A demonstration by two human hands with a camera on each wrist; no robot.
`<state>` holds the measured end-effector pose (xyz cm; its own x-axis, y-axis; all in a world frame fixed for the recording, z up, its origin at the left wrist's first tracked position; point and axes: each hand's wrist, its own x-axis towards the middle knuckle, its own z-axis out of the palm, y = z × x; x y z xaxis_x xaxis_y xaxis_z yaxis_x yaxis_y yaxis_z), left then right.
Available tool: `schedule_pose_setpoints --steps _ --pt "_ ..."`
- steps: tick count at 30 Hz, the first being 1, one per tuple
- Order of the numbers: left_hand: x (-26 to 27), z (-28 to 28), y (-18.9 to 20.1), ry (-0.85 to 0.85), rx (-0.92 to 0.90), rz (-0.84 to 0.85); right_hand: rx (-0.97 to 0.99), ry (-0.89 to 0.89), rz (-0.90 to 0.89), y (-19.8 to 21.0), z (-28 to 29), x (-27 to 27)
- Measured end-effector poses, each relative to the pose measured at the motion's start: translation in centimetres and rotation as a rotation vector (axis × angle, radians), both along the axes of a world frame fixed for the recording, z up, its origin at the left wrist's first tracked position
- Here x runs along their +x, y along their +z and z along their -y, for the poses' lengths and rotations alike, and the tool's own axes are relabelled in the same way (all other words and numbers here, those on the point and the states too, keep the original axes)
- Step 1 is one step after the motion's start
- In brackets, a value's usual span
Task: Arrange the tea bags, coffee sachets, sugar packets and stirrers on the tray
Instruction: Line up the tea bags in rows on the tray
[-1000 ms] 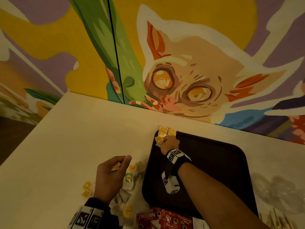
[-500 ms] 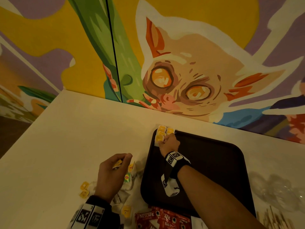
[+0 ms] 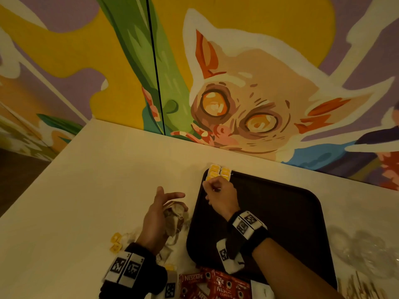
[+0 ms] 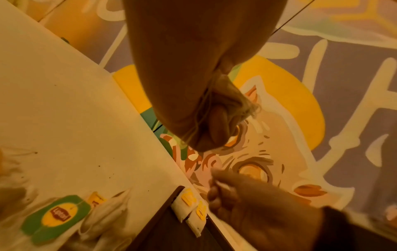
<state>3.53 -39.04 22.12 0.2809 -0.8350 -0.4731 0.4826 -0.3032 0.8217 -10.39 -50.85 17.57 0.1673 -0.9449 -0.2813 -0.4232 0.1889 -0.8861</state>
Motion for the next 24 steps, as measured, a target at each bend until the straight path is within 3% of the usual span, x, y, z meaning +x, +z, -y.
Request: schedule_pose_setpoints --steps 3,6,12,17,24 --pt "-0.9 0.0 0.4 -0.069 -0.019 0.165 0.034 0.204 0.170 3.5 -2.8 -0.9" --pt "-2.0 0.0 1.0 -0.154 -0.041 0.364 0.005 0.321 0.175 5.7 -5.1 -1.9" --pt "-3.5 -0.4 1.7 -0.294 -0.077 0.380 -0.042 0.451 0.083 6.5 -7.4 -3.3" --pt "-3.6 -1.2 1.9 -0.325 -0.066 0.342 -0.033 0.425 0.136 6.7 -8.5 -4.1" --pt "-3.8 -1.9 2.4 -0.312 -0.030 0.503 -0.104 0.281 0.156 6.6 -9.5 -4.6"
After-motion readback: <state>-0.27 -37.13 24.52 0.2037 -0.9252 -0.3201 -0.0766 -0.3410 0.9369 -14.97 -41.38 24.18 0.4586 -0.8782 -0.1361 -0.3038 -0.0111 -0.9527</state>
